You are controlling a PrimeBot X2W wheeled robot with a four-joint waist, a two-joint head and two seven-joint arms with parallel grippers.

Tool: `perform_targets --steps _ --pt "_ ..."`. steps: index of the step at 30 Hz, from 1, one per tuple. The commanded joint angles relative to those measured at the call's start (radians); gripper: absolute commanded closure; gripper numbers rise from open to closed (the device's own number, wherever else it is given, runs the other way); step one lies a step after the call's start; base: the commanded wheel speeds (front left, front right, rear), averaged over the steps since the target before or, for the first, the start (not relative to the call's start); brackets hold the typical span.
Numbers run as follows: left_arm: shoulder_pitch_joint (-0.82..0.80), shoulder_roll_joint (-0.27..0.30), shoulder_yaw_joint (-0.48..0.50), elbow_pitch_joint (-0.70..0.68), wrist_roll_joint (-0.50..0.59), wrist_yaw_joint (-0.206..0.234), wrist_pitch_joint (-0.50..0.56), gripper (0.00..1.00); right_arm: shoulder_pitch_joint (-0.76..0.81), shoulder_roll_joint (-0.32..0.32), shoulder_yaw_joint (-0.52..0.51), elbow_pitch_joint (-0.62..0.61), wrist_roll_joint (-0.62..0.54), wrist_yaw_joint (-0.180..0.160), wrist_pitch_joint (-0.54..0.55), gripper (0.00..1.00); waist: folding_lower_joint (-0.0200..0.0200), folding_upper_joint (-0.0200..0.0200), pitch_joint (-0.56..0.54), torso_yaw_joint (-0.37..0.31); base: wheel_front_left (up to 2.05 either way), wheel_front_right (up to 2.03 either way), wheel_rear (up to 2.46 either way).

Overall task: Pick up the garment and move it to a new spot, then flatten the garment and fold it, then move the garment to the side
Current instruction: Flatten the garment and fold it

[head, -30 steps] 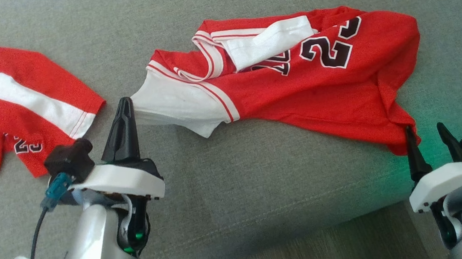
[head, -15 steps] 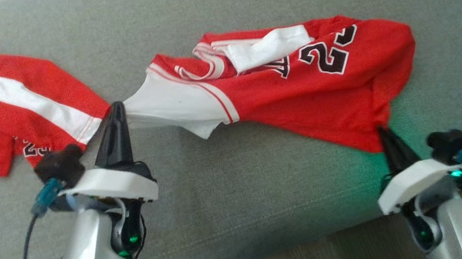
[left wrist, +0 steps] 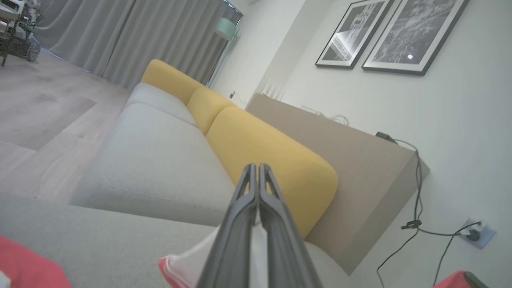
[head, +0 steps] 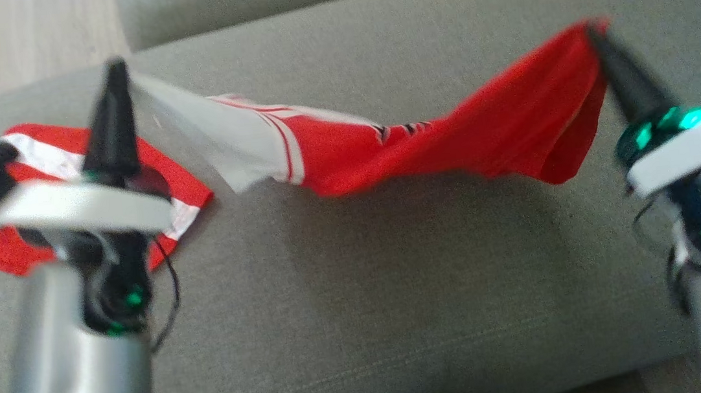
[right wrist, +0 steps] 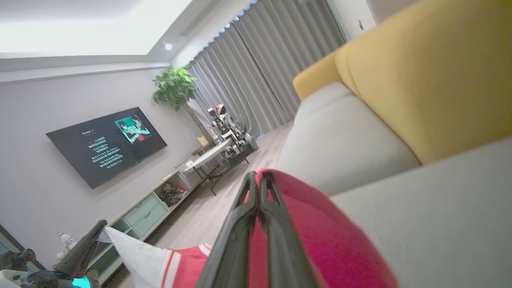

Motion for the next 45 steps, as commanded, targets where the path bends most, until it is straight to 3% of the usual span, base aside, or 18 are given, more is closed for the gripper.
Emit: perform_targets --steps 1,8,18,23,26,31,35,37,41,45 --pt "-0.065 0.030 0.040 -0.051 -0.012 0.009 0.017 1.00 -0.058 -0.017 0.010 -0.043 0.002 0.000 0.008 1.00 0.0000 -0.0001 -0.035 0.020 0.00 0.00 0.00" --pt "-0.221 0.030 0.113 -0.178 -0.126 0.131 0.173 1.00 -0.284 -0.064 -0.050 -0.003 -0.061 0.000 -0.008 1.00 0.0000 -0.0001 -0.076 0.038 0.00 0.00 0.00" --pt "-0.313 0.009 0.185 -0.265 -0.209 0.301 0.258 1.00 -0.452 -0.062 -0.164 0.081 -0.221 0.000 0.010 1.00 0.0000 -0.0001 -0.077 0.049 0.00 0.00 0.00" --pt "-0.345 0.065 0.177 -0.214 -0.191 0.329 0.324 1.00 -0.506 -0.030 -0.180 0.138 -0.301 0.000 0.066 1.00 0.0000 -0.0001 -0.027 0.030 0.00 0.00 0.00" --pt "-0.439 0.104 0.168 -0.167 -0.173 0.346 0.359 1.00 -0.580 -0.028 -0.151 0.170 -0.348 0.000 0.085 1.00 0.0000 -0.0001 0.074 0.020 0.00 0.00 0.00" --pt "-0.745 0.148 0.120 -0.069 -0.131 0.334 0.377 1.00 -0.847 -0.047 -0.136 0.251 -0.463 0.000 0.042 1.00 0.0000 -0.0001 0.344 0.018 0.00 0.00 0.00" --pt "-1.050 0.167 0.068 0.079 -0.065 0.268 0.301 1.00 -1.124 -0.062 -0.150 0.349 -0.567 0.000 -0.056 1.00 0.0000 -0.0001 0.538 0.038 0.00 0.00 0.00" --pt "-1.115 0.158 0.067 0.129 -0.057 0.253 0.259 1.00 -1.179 -0.069 -0.155 0.379 -0.593 0.000 -0.100 1.00 0.0000 -0.0001 0.561 0.045 0.00 0.00 0.00" --pt "-1.295 0.118 0.071 0.294 -0.040 0.181 0.083 1.00 -1.325 -0.075 -0.168 0.504 -0.649 0.000 -0.288 1.00 0.0000 -0.0001 0.598 0.066 0.00 0.00 0.00" --pt "-1.356 0.074 0.057 0.412 -0.053 0.111 -0.001 1.00 -1.361 -0.093 -0.143 0.613 -0.660 0.000 -0.427 1.00 0.0000 -0.0001 0.604 0.086 0.00 0.00 0.00"
